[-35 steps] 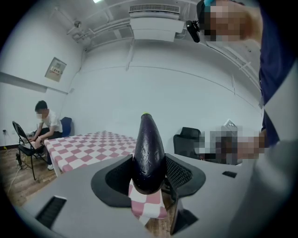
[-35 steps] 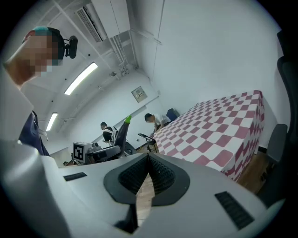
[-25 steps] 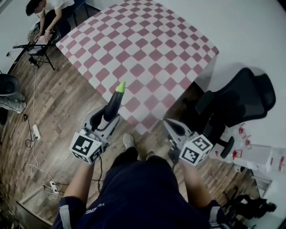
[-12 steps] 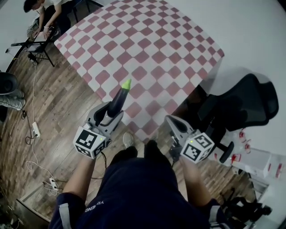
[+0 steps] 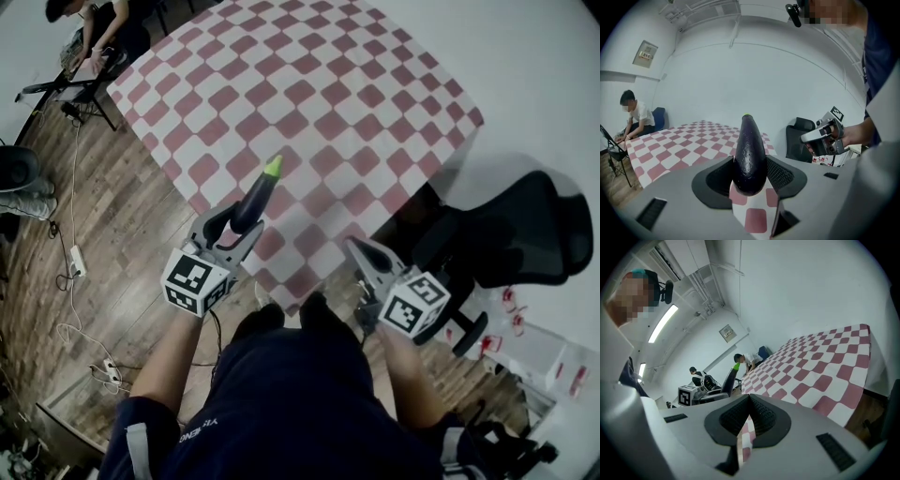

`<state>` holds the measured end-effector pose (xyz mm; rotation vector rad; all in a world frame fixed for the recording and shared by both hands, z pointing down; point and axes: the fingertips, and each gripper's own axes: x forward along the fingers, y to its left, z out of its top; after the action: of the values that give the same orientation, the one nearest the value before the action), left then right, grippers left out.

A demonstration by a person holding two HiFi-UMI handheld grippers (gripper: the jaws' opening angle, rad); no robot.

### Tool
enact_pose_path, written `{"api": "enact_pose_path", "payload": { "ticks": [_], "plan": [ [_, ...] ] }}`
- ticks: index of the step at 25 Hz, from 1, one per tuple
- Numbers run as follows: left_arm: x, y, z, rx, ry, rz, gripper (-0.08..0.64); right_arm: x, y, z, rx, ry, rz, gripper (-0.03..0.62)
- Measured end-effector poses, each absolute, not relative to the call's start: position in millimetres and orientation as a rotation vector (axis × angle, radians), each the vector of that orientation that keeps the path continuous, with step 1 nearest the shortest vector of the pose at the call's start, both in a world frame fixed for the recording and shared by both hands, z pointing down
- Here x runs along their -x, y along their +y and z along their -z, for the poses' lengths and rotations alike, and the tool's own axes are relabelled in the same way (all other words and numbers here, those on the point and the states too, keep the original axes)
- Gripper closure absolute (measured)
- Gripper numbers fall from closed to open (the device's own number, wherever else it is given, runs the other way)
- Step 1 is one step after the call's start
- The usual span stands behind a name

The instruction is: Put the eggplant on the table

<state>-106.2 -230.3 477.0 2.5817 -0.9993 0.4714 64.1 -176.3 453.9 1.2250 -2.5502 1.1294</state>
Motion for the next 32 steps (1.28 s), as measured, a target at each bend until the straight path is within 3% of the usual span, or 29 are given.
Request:
{"api": "enact_pose_path", "payload": {
  "ticks": [32],
  "plan": [
    [-7,-316,-665,-2.368,-0.781,-1.093,0.324,-169,-207,-541,-1.176,-2.391,-1.383,0.577]
  ]
}}
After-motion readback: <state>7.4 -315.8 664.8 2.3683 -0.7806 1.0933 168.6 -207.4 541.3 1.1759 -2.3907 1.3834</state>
